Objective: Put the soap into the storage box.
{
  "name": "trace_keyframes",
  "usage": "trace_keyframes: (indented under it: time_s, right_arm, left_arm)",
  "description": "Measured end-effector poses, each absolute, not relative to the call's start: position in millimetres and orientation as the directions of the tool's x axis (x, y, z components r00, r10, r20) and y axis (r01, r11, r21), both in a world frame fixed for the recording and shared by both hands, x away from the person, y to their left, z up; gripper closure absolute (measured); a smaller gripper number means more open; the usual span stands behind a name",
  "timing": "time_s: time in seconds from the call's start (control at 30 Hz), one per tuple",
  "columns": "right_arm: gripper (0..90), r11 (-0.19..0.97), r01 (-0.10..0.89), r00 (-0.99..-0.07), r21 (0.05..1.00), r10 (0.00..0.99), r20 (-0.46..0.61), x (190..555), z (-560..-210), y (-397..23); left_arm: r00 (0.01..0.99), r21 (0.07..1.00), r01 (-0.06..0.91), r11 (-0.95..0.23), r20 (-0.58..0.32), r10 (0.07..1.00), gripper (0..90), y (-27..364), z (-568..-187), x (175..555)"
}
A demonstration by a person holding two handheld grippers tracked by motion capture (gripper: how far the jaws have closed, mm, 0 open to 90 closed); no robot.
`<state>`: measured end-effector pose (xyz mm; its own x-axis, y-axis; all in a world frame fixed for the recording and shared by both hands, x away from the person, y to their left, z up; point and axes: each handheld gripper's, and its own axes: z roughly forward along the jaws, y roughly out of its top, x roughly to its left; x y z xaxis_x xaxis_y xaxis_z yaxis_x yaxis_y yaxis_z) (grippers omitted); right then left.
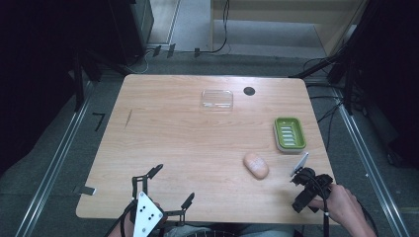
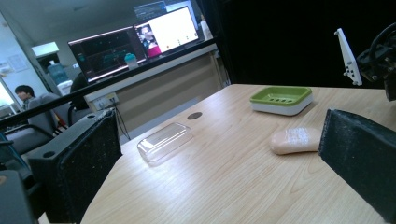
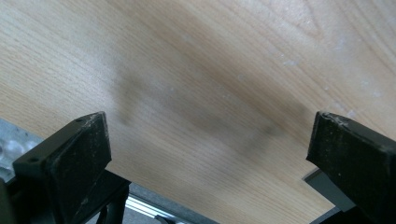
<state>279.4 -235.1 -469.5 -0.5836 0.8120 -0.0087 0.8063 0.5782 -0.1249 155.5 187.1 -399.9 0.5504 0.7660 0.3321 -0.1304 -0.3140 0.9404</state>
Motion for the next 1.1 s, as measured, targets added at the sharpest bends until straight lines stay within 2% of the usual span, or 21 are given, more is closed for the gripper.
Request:
trace_keyframes:
  time_s: [0.7,1.1]
  right_arm:
    - [0.0,0.61,0.787,-0.614,-0.086,0.789,-0.02,285.8,-453.7,-215.2]
    - [0.0,0.667,0.739,-0.671,-0.095,0.741,-0.023,297.8,-451.5,-180.1]
  left_arm:
    - [0.562,0.932,-0.146,-0.333,0.355,0.747,0.0,183.7,-400.3,154.4]
    - [0.559,0.934,-0.142,-0.327,0.348,0.752,0.0,184.4,-400.4,154.8]
